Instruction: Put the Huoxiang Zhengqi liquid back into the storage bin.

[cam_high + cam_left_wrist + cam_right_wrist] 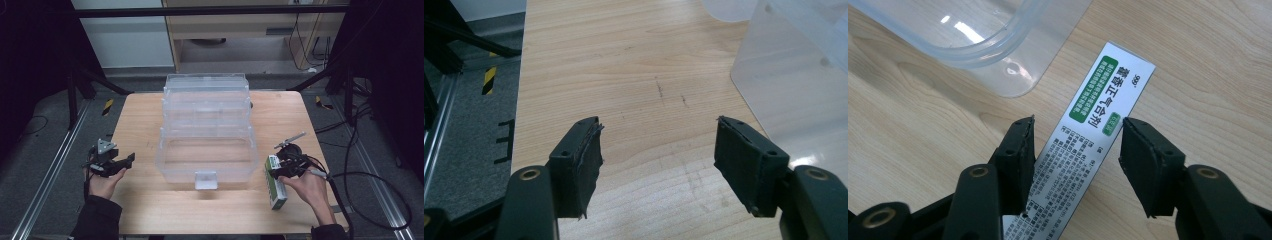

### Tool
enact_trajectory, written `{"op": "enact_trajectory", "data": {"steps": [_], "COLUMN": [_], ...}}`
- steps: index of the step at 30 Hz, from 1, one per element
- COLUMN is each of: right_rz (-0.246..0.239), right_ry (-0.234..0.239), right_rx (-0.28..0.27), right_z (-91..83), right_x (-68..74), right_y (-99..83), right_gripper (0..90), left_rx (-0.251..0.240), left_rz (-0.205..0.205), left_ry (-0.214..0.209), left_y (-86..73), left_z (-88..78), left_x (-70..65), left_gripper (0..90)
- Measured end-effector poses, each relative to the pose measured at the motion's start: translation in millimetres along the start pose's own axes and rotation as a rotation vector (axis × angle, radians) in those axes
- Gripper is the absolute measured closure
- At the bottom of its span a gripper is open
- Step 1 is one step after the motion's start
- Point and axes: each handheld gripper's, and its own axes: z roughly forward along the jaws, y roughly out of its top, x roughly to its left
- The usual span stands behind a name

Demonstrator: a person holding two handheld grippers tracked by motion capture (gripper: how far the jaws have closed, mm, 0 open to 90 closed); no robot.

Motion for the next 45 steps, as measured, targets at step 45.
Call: {"op": "enact_trajectory", "data": {"steps": [45], "right_rz": [-0.001], "right_ry": [0.001], "right_rx": [0.203], "right_z": [8.7], "right_x": [-9.1], "right_y": [2.6], "right_gripper": [60.0], "left_rx": [0.037], "left_rz": [-0.002], "left_ry": [-0.001], "left_y": [-2.8], "left_z": [3.1], "left_x": [2.8], "left_gripper": [34.5]}}
